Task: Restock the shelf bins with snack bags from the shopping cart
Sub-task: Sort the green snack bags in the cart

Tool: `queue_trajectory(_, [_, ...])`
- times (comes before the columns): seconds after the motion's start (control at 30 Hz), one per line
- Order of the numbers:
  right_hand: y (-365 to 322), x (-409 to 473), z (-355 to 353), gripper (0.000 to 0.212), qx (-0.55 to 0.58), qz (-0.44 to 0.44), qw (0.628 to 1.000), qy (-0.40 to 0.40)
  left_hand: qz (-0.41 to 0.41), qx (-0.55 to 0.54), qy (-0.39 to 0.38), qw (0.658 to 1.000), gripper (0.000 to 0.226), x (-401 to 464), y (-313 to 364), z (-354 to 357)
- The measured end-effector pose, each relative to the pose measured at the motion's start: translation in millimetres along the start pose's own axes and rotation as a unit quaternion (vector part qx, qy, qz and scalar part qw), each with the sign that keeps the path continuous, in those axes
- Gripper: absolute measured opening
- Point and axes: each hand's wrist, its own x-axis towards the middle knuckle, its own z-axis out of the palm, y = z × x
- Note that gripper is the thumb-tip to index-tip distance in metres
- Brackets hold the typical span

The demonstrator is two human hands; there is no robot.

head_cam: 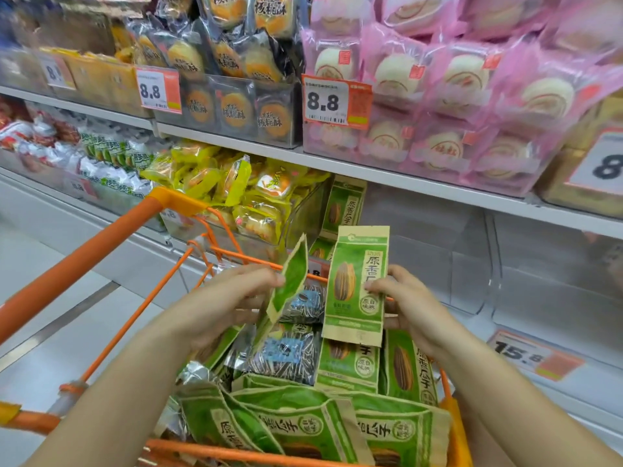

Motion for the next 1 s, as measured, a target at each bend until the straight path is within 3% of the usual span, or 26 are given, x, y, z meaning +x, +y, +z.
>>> queue_trajectory(0.17, [-4, -4, 15, 0.026, 0.043, -0.016, 0.998, -0.039, 0.118, 0.175, 0.102, 0.972, 0.089, 2, 17, 39])
queue_trajectory(0.3, [-5, -7, 21, 0.038, 0.058, -0.027, 0.997, -0.051, 0.164, 0.369, 0.107, 0.909, 0.089, 3, 20, 65])
queue_trajectory(0.4, [-5, -7, 17, 0.030, 0.069, -0.011, 0.996, -0.060, 0.178, 0.391, 0.072, 0.900, 0.086, 3, 22, 73])
queue_trajectory(0.53, [-9, 0, 5, 0.023, 0.119, 0.038, 0.991, -0.052, 0.152, 0.302, 0.063, 0.939, 0.078, 20, 36, 53])
queue_trajectory(0.57, [-11, 4, 0, 0.026, 0.135, 0.047, 0.989, -0.037, 0.159, 0.317, 0.079, 0.932, 0.074, 27, 39, 44])
queue_trajectory(0.63, [-17, 14, -15, 0.031, 0.143, 0.043, 0.989, 0.004, 0.165, 0.434, 0.108, 0.879, 0.062, 47, 38, 23])
queue_trajectory(0.73, [-26, 36, -39, 0.022, 0.124, 0.020, 0.991, 0.043, 0.142, 0.562, 0.081, 0.811, 0.057, 77, 20, 2])
queue_trajectory(0.87, [-30, 73, -53, 0.013, 0.107, 0.046, 0.990, 0.075, 0.151, 0.592, 0.049, 0.790, 0.068, 100, -17, 3])
queue_trajectory(0.93, [-29, 92, -50, 0.017, 0.090, 0.076, 0.991, 0.070, 0.153, 0.580, 0.047, 0.799, 0.075, 104, -30, 4])
queue_trajectory(1.0, [-26, 114, -42, 0.020, 0.099, 0.094, 0.989, 0.057, 0.164, 0.598, 0.046, 0.783, 0.088, 107, -40, 3])
